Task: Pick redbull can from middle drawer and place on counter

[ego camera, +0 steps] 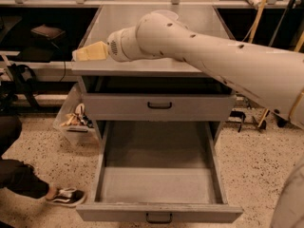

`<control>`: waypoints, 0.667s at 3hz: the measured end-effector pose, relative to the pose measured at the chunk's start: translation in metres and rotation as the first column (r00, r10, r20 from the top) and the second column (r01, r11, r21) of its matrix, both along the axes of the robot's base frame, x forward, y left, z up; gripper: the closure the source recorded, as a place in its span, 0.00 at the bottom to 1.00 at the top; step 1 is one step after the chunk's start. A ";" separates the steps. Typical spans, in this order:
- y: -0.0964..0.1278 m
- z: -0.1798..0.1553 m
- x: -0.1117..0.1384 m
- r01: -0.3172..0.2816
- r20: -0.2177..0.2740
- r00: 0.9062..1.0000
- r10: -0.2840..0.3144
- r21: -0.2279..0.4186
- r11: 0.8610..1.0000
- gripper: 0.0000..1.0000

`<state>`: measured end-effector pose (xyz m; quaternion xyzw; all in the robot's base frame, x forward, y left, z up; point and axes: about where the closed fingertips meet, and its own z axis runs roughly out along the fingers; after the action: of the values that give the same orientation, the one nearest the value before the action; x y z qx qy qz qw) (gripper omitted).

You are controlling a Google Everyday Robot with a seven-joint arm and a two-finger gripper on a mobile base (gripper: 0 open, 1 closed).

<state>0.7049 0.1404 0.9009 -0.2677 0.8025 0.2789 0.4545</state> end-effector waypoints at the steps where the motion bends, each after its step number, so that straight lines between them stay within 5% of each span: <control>1: 0.000 0.000 0.000 0.000 0.000 1.000 0.000 0.000 1.000 0.00; 2: -0.001 0.004 0.000 -0.014 -0.001 1.000 0.014 0.001 1.000 0.00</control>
Offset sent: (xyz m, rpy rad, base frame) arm 0.0015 -0.0061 0.0106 0.0026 0.0042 0.0325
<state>0.7049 0.1396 0.9050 -0.2730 0.8008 0.2827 0.4520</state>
